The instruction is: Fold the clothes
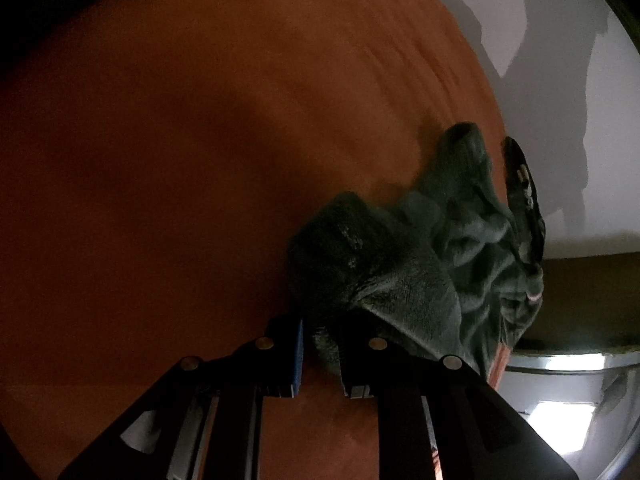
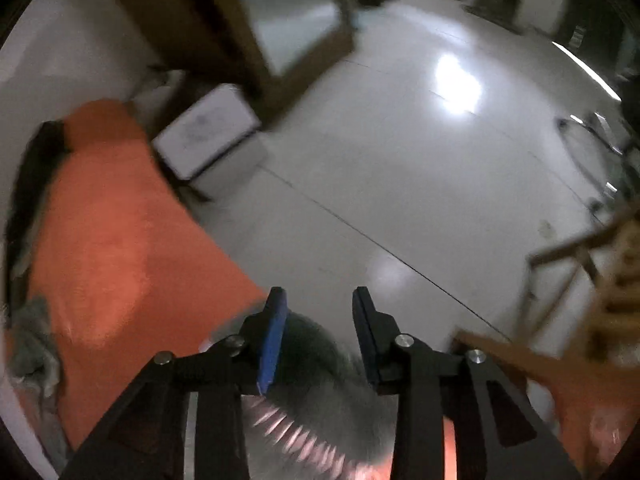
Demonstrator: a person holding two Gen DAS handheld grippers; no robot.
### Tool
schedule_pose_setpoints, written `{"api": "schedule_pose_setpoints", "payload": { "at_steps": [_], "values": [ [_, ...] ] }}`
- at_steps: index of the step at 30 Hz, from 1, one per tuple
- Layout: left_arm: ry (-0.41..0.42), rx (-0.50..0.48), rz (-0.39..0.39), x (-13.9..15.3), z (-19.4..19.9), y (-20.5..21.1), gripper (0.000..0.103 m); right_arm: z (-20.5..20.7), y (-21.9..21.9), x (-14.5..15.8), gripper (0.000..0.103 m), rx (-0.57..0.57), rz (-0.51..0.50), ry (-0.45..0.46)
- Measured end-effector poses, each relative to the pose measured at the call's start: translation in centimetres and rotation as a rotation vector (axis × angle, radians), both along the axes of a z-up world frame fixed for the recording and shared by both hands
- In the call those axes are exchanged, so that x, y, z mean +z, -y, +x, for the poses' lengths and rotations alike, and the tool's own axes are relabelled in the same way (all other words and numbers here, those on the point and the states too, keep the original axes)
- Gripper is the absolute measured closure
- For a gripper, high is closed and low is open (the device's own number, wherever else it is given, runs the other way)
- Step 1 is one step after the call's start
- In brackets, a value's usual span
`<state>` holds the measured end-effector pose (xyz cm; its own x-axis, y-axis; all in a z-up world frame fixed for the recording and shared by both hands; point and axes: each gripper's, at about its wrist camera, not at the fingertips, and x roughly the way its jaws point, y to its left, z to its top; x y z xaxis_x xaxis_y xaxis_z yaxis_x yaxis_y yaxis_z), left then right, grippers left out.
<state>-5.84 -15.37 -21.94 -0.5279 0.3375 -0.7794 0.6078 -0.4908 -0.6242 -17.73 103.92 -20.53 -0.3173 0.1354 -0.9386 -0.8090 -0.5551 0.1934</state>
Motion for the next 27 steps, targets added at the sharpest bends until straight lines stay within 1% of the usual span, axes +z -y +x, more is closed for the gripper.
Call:
{"api": "schedule_pose_setpoints", "payload": {
  "at_steps": [1,2,3,4,7,9,10,12,13,14,16,17,18,19,21,23,24,25,27],
  "values": [
    [-0.007,-0.002,0.014,0.0,0.5,0.1,0.086,0.8,0.9,0.7,0.060,0.005,-0.010,-0.027],
    [-0.016,-0.005,0.018,0.3,1.2,0.3,0.086,2.0,1.9,1.2,0.048,0.016,-0.012,-0.032],
    [-0.023,-0.007,0.013,0.5,1.8,0.4,0.086,3.4,3.0,1.6,0.040,0.029,-0.010,-0.024],
    [-0.026,-0.009,0.007,0.8,2.2,0.5,0.086,4.6,4.2,1.5,0.039,0.041,-0.018,-0.015],
    [-0.025,0.019,-0.024,1.4,3.3,1.0,0.086,9.0,8.3,0.2,0.039,0.056,-0.146,-0.041],
    [-0.023,0.075,-0.051,1.8,4.3,2.0,0.086,11.5,10.7,-1.8,0.039,0.007,-0.248,-0.095],
    [-0.026,0.115,-0.053,2.0,4.9,2.7,0.086,12.6,11.9,-2.1,0.039,-0.027,-0.293,-0.123],
    [-0.027,0.172,-0.042,2.2,5.8,3.7,0.086,13.0,14.2,-2.0,0.039,-0.046,-0.338,-0.188],
    [-0.030,0.171,-0.046,2.4,5.5,3.8,0.086,13.0,15.4,-1.8,0.039,-0.049,-0.355,-0.221],
    [-0.034,0.162,-0.052,2.8,5.1,3.8,0.086,12.3,16.7,-1.5,0.039,-0.017,-0.366,-0.250],
    [-0.042,0.145,-0.064,3.4,4.4,3.9,0.086,10.1,19.6,-0.6,0.039,0.087,-0.381,-0.302],
    [-0.045,0.136,-0.070,3.8,4.0,3.9,0.086,8.5,21.4,0.3,0.039,0.172,-0.370,-0.336],
    [-0.064,0.118,-0.105,4.6,3.4,3.7,0.085,7.1,23.1,1.6,0.039,0.256,-0.341,-0.357],
    [-0.090,0.062,-0.133,5.6,2.2,3.3,0.082,5.7,25.1,3.2,0.039,0.360,-0.291,-0.369],
    [-0.109,-0.065,-0.175,7.1,-0.5,2.4,0.064,3.0,29.8,5.9,0.039,0.590,-0.187,-0.378],
    [-0.118,-0.206,-0.261,8.7,-3.6,1.2,0.056,0.7,34.4,7.7,0.039,0.802,-0.116,-0.351],
    [-0.129,-0.267,-0.307,9.6,-5.1,0.5,0.052,-0.4,36.4,8.2,0.039,0.884,-0.101,-0.340],
    [-0.148,-0.333,-0.346,10.4,-7.1,-0.2,0.051,-1.2,37.9,8.4,0.039,0.936,-0.106,-0.333],
    [-0.183,-0.418,-0.409,11.5,-10.6,-1.3,0.045,-2.9,40.6,8.7,0.039,1.024,-0.125,-0.318]
  ]
}}
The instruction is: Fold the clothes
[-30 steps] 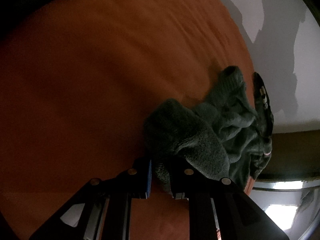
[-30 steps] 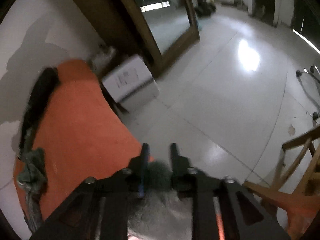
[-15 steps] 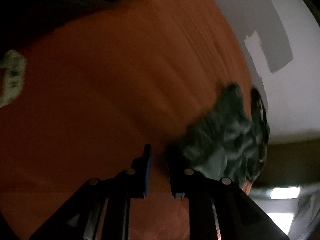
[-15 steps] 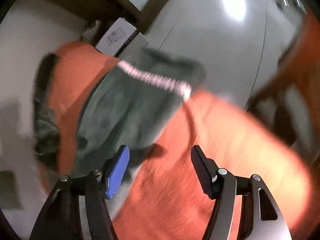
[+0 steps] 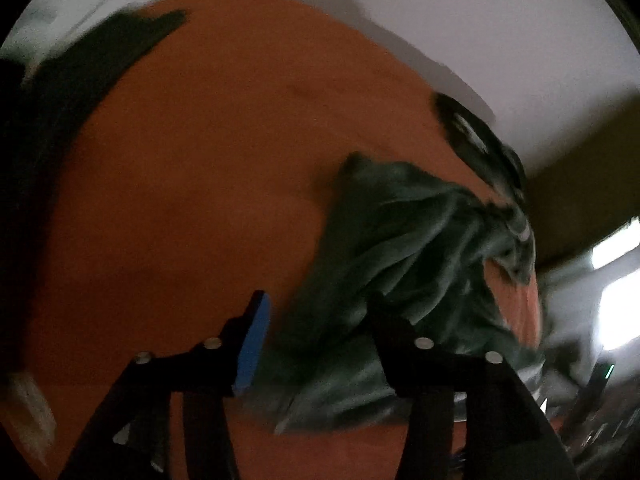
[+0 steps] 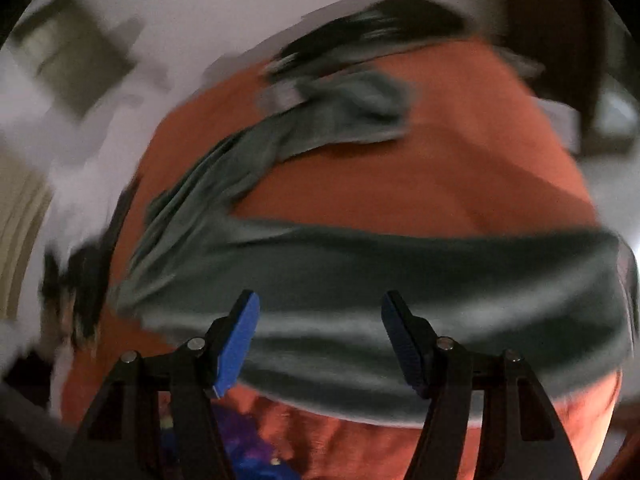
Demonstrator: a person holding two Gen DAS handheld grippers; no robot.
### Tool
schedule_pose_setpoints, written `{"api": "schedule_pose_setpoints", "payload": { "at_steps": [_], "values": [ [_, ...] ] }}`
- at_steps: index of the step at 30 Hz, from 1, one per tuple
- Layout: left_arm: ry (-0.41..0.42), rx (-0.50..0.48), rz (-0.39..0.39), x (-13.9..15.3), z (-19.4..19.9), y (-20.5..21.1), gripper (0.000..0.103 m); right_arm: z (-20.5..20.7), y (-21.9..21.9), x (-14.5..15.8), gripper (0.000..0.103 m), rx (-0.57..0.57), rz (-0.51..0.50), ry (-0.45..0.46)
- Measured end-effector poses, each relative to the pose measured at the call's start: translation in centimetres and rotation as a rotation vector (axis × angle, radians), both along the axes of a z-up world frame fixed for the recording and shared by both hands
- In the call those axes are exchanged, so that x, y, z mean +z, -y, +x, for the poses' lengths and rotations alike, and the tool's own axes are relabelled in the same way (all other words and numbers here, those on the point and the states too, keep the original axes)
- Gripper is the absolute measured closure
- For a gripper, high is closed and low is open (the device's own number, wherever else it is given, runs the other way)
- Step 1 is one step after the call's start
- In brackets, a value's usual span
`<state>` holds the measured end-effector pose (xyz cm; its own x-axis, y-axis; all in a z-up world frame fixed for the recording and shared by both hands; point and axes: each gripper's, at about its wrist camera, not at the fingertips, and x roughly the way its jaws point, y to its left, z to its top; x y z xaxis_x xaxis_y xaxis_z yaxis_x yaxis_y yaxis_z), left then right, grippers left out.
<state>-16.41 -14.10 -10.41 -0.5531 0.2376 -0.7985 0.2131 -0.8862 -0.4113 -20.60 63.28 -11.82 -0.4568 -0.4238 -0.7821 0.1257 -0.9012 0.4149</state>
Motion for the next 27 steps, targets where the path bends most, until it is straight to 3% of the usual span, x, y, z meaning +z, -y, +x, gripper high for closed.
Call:
{"api": "schedule_pose_setpoints", "payload": {
  "at_steps": [4,9,13,14,15,16,17,19,22,24,27],
  "values": [
    [-0.004,-0.052,-0.078,-0.4,-7.6,-1.6,0.037,-3.1,5.0,0.6,0.039,0.159,-0.001,0.023],
    [0.107,-0.005,-0.071,-4.2,-14.8,-2.3,0.037,-6.1,6.4,0.2,0.039,0.181,-0.055,0.081],
    [0.166,0.049,0.028,-7.7,-18.4,-2.7,0.038,-6.9,5.5,0.6,0.039,0.189,-0.053,0.117],
    [0.149,0.048,0.047,-8.2,-18.9,-3.2,0.050,-7.7,5.2,0.4,0.039,0.187,-0.013,0.106],
    [0.122,0.040,0.032,-8.1,-19.2,-3.9,0.089,-8.7,4.7,0.2,0.039,0.180,0.037,0.089],
    [0.107,0.021,0.002,-8.1,-19.5,-4.8,0.094,-9.9,4.1,0.2,0.039,0.160,0.094,0.062],
    [0.103,0.023,-0.024,-8.0,-19.7,-5.4,0.094,-11.3,3.2,0.1,0.039,0.135,0.155,0.030],
    [0.085,0.127,-0.033,-7.3,-19.8,-4.7,0.094,-14.1,2.3,0.0,0.039,0.106,0.238,-0.008],
    [-0.016,0.305,0.042,-5.1,-19.6,0.0,0.095,-18.9,2.5,-0.5,0.038,0.145,0.316,-0.052],
    [-0.099,0.424,0.095,-3.3,-19.4,3.7,0.094,-21.9,4.1,-0.4,0.038,0.166,0.316,-0.080],
    [-0.062,0.471,0.088,-3.3,-21.3,6.2,0.094,-25.5,7.1,-0.5,0.029,0.186,0.331,-0.118]
  ]
}}
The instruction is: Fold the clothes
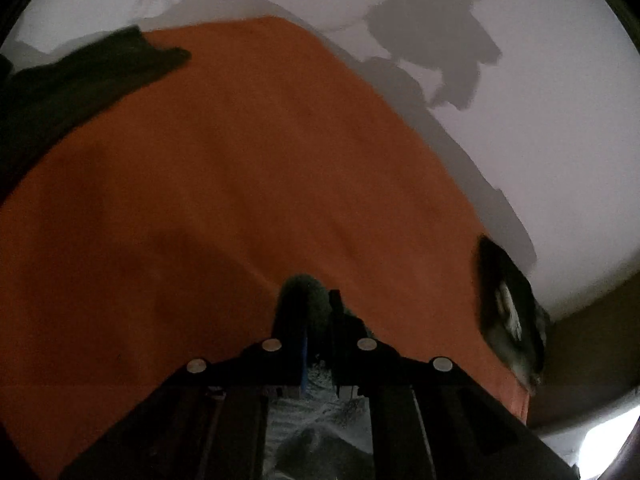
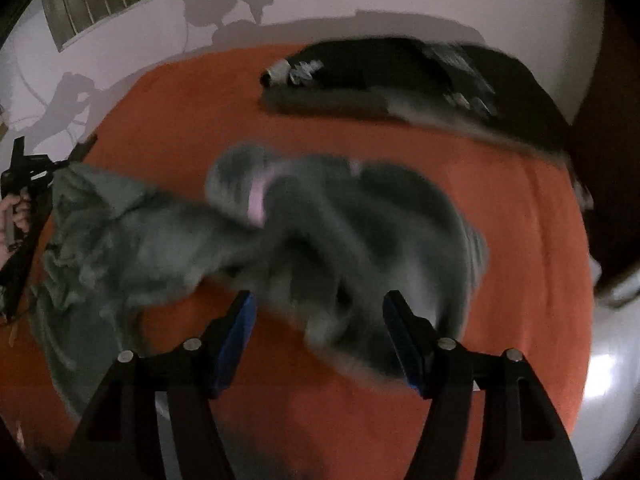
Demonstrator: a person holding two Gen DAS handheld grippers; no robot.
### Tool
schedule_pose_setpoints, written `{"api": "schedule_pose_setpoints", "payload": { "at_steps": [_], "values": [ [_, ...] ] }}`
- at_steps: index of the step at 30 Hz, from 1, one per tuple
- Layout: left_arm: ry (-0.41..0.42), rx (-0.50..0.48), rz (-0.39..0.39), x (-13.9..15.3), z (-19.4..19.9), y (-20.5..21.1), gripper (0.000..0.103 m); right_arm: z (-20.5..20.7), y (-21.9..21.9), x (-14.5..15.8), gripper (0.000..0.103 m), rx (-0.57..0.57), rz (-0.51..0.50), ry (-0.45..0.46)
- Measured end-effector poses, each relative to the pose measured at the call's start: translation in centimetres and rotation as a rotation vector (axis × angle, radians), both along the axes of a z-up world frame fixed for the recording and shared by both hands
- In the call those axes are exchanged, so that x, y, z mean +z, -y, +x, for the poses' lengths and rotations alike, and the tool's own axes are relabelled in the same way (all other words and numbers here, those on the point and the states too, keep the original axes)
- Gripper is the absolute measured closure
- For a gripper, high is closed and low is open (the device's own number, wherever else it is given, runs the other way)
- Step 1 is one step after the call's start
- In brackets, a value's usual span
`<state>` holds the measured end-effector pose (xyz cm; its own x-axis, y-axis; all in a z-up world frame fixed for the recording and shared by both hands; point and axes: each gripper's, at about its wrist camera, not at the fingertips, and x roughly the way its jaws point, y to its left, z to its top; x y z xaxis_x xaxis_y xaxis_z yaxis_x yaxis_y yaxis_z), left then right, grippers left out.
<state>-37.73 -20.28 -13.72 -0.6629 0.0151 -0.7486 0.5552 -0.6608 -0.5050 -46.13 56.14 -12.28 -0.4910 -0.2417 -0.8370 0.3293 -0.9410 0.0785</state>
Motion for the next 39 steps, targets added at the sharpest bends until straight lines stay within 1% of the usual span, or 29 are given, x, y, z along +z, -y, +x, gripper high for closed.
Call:
{"api": "schedule_pose_setpoints", "payload": {
  "at_steps": [2,4,5,6,7,8,9,11,12,13,15,16,17,18,19,20,21,22,26,28,29,31,32,34,36,38,39],
  "values": [
    [0.070,-0.024,-0.018,-1.2,-1.8,-0.5,0.094,-2.9,3.1,-0.9,0.029,0.037,0.060,-0.014],
    [0.115,-0.074,-0.084,-2.0,-3.1,-2.1,0.094,-4.9,5.6,-2.3,0.029,0.083,0.135,-0.012],
    [0.120,-0.080,-0.092,-2.3,-3.3,-2.3,0.094,-5.8,6.7,-3.1,0.046,0.094,0.199,-0.022],
    [0.120,-0.079,-0.091,-2.6,-3.3,-2.4,0.094,-6.0,6.5,-2.7,0.101,0.060,0.209,-0.051],
    [0.120,-0.078,-0.091,-2.9,-3.3,-2.5,0.094,-6.0,5.7,-1.6,0.096,0.006,0.184,-0.086],
    [0.120,-0.077,-0.091,-3.2,-3.3,-2.5,0.094,-6.0,4.9,-0.6,0.097,-0.048,0.159,-0.121],
    [0.115,-0.070,-0.072,-3.4,-3.2,-1.9,0.094,-5.3,3.0,1.2,0.097,-0.107,0.091,-0.161],
    [0.094,-0.065,-0.026,-4.0,-3.0,-1.6,0.094,-2.8,-2.2,5.4,0.097,-0.230,-0.080,-0.244],
    [0.088,-0.067,-0.011,-4.3,-2.8,-1.4,0.094,-1.1,-5.3,7.4,0.097,-0.289,-0.155,-0.284],
    [0.085,-0.068,0.005,-4.6,-2.4,-1.0,0.094,0.7,-8.5,9.2,0.097,-0.342,-0.208,-0.324],
    [0.080,-0.068,0.035,-5.1,-2.1,-0.7,0.094,4.9,-15.0,12.1,0.097,-0.447,-0.266,-0.403],
    [0.076,-0.073,0.043,-5.3,-2.3,-0.9,0.094,7.1,-18.1,13.2,0.097,-0.491,-0.302,-0.441],
    [0.075,-0.081,0.040,-5.4,-2.1,-1.1,0.094,9.8,-21.5,14.0,0.097,-0.524,-0.360,-0.477],
    [0.074,-0.090,0.034,-5.5,-1.9,-1.4,0.094,12.2,-24.2,14.4,0.097,-0.540,-0.407,-0.503],
    [0.072,-0.095,0.036,-5.6,-2.0,-1.5,0.094,14.2,-26.4,14.5,0.097,-0.548,-0.443,-0.522],
    [0.071,-0.100,0.040,-5.8,-2.2,-1.7,0.094,16.4,-28.7,14.0,0.097,-0.555,-0.457,-0.532],
    [0.069,-0.104,0.044,-5.9,-2.4,-1.9,0.094,18.1,-30.3,13.1,0.097,-0.572,-0.449,-0.528],
    [0.067,-0.108,0.049,-6.1,-2.6,-2.0,0.094,18.8,-31.7,11.3,0.096,-0.598,-0.453,-0.483],
    [0.077,-0.101,0.077,-7.5,-4.5,-2.1,0.094,19.9,-37.5,1.9,0.096,-0.704,-0.502,-0.219],
    [0.087,-0.096,0.078,-7.9,-5.3,-2.6,0.093,19.3,-38.4,-1.8,0.096,-0.715,-0.475,-0.108],
    [0.092,-0.088,0.077,-8.0,-5.6,-2.9,0.093,18.8,-38.5,-3.1,0.096,-0.721,-0.461,-0.072],
    [0.102,-0.070,0.080,-8.1,-6.3,-3.2,0.093,18.4,-39.3,-4.0,0.096,-0.752,-0.496,-0.061],
    [0.102,-0.064,0.086,-8.1,-6.5,-3.3,0.093,18.1,-39.6,-3.3,0.096,-0.757,-0.533,-0.087],
    [0.097,-0.056,0.095,-8.0,-6.8,-3.6,0.093,17.3,-39.8,-0.8,0.096,-0.752,-0.622,-0.166],
    [0.085,-0.067,0.087,-7.9,-6.6,-3.8,0.093,15.8,-38.5,3.6,0.096,-0.692,-0.653,-0.282],
    [0.069,-0.077,0.082,-8.0,-6.4,-3.9,0.093,15.9,-37.0,9.2,0.096,-0.590,-0.661,-0.458],
    [0.060,-0.080,0.083,-8.1,-6.3,-4.0,0.093,16.2,-36.3,11.5,0.096,-0.540,-0.668,-0.535]
  ]
}}
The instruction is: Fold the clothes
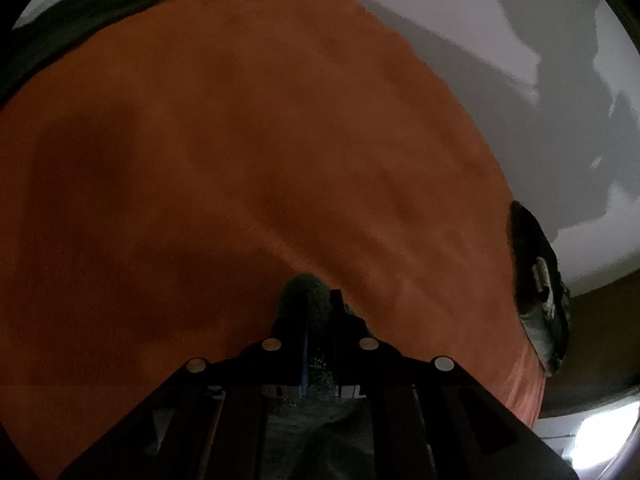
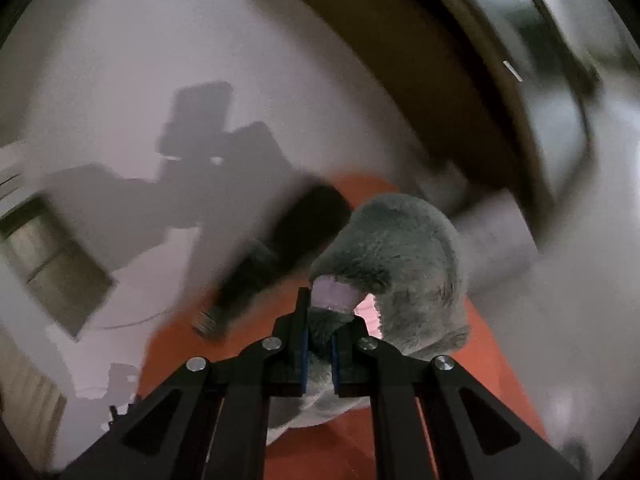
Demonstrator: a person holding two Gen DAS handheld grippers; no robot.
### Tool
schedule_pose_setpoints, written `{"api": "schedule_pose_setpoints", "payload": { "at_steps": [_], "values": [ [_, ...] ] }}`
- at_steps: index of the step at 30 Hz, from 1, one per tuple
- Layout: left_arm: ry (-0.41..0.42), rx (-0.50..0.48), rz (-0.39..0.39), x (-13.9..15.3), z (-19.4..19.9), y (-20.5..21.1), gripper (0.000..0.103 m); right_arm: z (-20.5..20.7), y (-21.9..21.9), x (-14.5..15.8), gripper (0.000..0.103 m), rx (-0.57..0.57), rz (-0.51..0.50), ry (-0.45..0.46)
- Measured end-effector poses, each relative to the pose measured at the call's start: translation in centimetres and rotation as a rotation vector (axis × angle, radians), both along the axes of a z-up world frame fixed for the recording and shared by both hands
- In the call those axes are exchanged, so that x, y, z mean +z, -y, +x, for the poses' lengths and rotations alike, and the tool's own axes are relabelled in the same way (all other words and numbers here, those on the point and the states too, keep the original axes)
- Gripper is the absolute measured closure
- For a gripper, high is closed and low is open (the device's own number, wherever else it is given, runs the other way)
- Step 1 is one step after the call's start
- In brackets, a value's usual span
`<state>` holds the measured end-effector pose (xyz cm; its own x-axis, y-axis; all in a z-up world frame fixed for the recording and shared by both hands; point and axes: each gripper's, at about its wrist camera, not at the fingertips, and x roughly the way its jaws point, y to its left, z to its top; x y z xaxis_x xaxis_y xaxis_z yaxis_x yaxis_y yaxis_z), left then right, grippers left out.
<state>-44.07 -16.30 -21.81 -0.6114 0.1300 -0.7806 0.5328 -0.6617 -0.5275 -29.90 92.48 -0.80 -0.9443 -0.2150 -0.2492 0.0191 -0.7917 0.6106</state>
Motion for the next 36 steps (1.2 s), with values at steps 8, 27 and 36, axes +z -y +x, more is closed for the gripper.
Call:
{"api": "schedule_pose_setpoints", "payload": {
  "at_steps": [8,27,36],
  "values": [
    [-0.054,0.073,0.134,-2.4,0.9,1.0,0.093,0.4,-0.9,-5.2,0.072,0.123,0.125,0.261],
    [-0.015,0.101,0.087,-1.8,0.1,-1.0,0.091,-9.2,5.3,-11.7,0.032,0.030,0.047,0.944],
    [0.023,0.122,0.073,-1.5,-0.6,-1.6,0.091,-2.0,7.1,-1.3,0.096,0.173,0.351,0.419]
  ]
}}
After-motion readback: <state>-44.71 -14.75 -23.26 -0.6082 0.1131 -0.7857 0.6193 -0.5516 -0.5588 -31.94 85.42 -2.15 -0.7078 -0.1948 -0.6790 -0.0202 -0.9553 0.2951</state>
